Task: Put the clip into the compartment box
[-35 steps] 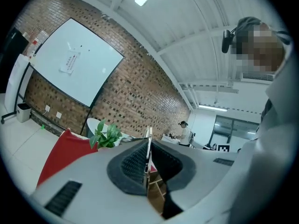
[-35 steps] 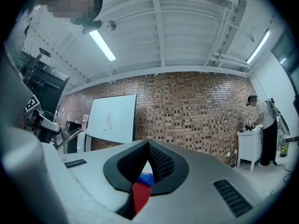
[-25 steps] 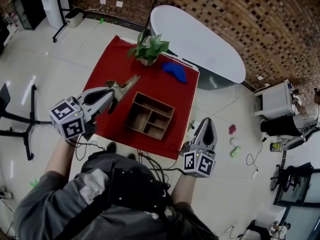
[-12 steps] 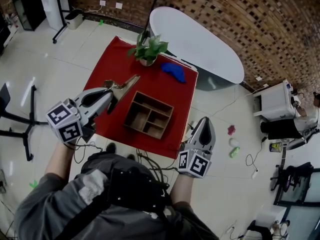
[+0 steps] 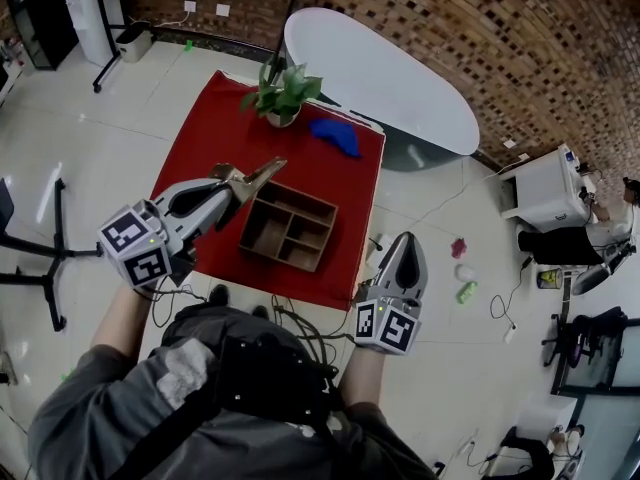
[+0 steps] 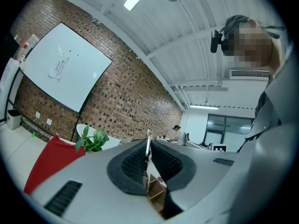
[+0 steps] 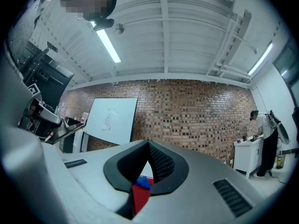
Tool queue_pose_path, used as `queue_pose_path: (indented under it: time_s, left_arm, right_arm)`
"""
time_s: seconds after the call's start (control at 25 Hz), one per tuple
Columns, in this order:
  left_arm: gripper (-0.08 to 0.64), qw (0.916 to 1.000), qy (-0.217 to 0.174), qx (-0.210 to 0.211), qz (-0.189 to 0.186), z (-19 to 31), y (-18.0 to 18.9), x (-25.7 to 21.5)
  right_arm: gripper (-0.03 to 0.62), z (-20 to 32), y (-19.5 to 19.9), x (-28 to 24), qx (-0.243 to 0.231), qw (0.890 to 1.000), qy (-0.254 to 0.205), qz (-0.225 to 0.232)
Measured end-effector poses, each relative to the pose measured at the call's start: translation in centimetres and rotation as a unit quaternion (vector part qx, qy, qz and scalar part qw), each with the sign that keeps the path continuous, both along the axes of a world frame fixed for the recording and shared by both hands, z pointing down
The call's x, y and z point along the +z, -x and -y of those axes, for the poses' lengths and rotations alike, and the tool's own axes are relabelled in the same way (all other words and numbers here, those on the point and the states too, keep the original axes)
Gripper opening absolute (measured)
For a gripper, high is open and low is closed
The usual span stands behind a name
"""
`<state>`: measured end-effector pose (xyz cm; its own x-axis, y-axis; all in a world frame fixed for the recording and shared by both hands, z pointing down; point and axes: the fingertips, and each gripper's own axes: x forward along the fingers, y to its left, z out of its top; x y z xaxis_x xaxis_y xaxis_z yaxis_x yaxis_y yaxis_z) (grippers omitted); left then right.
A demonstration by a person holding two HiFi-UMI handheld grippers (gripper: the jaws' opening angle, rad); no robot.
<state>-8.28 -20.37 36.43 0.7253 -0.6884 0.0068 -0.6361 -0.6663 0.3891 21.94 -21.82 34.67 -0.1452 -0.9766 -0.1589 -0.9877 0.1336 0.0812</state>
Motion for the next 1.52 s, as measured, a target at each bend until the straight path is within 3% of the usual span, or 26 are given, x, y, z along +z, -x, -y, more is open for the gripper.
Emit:
queue_pose_path:
  time_s: [0.2,0.6,0.92,1.12,1.4,1.52]
  left_arm:
    - [0.051,0.9994,0.002,0.034,-0.005,0.7,-4.1,2.1]
    - [0.051,0.9959,-0.019,0.077,0.044,2.5,-10.3,8.1]
    - [0.052,0.9919,-0.031,0.094,0.079,2.0,-11.2,13.9]
    - [0.052,0.9911,-0.016,0.088,0.099,1.6,-10.8,16.8]
    - [0.058,0.9884,-0.005,0.069,0.135,0.9,-9.9,19.2]
    - [0.069,0.9894,-0.001,0.066,0.129,0.7,-9.5,19.2]
  right_arm:
    - [0.026,-0.6,-1.8,0.5,0.015,1.0,0.007,-0.001]
    - [0.026,-1.5,-5.9,1.5,0.049,0.999,0.021,0.005]
    - [0.026,-1.8,-6.7,2.5,0.056,0.998,0.028,0.003]
    - [0.026,-1.5,-6.3,2.6,0.05,0.998,0.029,0.003]
    - [0.026,-1.4,-5.3,2.9,0.04,0.999,0.031,0.003]
    - [0.026,-1.2,-4.9,2.9,0.035,0.999,0.032,0.005]
